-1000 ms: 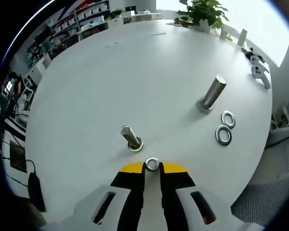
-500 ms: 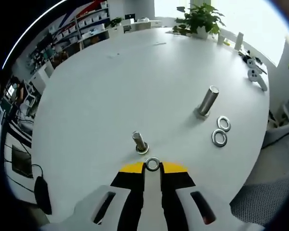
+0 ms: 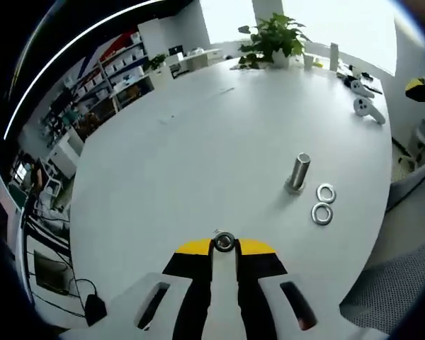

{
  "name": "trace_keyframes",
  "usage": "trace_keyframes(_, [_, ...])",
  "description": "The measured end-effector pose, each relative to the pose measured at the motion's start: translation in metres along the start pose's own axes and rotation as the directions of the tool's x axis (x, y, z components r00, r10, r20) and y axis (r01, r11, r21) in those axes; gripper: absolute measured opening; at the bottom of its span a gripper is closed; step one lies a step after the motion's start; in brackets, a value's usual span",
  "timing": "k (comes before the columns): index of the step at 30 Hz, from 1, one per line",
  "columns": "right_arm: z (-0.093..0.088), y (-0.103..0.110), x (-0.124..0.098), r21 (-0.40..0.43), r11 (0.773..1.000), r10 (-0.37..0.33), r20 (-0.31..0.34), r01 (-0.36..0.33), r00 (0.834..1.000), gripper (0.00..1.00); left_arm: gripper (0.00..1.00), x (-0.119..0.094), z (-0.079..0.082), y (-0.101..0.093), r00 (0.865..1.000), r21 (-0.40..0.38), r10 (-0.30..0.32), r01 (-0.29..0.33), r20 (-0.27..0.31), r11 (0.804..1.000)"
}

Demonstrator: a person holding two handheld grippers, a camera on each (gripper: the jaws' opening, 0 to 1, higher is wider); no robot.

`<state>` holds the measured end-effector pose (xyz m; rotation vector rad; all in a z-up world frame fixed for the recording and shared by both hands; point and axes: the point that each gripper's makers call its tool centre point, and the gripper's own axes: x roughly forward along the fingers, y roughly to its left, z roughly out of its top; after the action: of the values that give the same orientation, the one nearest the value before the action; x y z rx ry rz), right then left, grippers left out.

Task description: Place the washer onto the threaded stud by aligning its center hole with the stud, sliding it down to the base, and recovering from edge contact or off-axis alignment until the washer reaches the visible bottom stop.

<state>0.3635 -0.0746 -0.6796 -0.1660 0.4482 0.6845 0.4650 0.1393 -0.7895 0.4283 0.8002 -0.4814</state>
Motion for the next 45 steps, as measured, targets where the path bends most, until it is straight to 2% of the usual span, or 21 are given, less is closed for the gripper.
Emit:
trace_keyframes(9, [-0.001, -0.001, -0.001, -0.002, 1.000, -0.006, -0.001, 0.006, 1.000, 0.35, 0.10, 0.010, 0.002, 0.007, 0.999, -0.008, -0.011, 0.010, -0.033, 1.000])
trace_keyframes(22, [-0.001, -0.002, 0.000, -0.004, 1.000, -0.011, -0.005, 0.011, 1.000, 0.34, 0.10, 0.016, 0.000, 0.002, 0.998, 0.007, -0.029, 0.030, -0.063, 1.000])
trace_keyframes(33, [-0.001, -0.002, 0.000, -0.007, 1.000, -0.011, -0.007, 0.011, 1.000, 0.35, 0.10, 0.015, -0.001, 0.006, 0.998, -0.017, -0.026, 0.025, -0.058, 1.000])
trace_keyframes(45, [-0.002, -0.002, 0.000, -0.007, 1.000, -0.011, -0.010, 0.011, 1.000, 0.35, 0.10, 0.018, -0.004, 0.003, 0.997, -0.043, -0.035, 0.032, -0.062, 0.999])
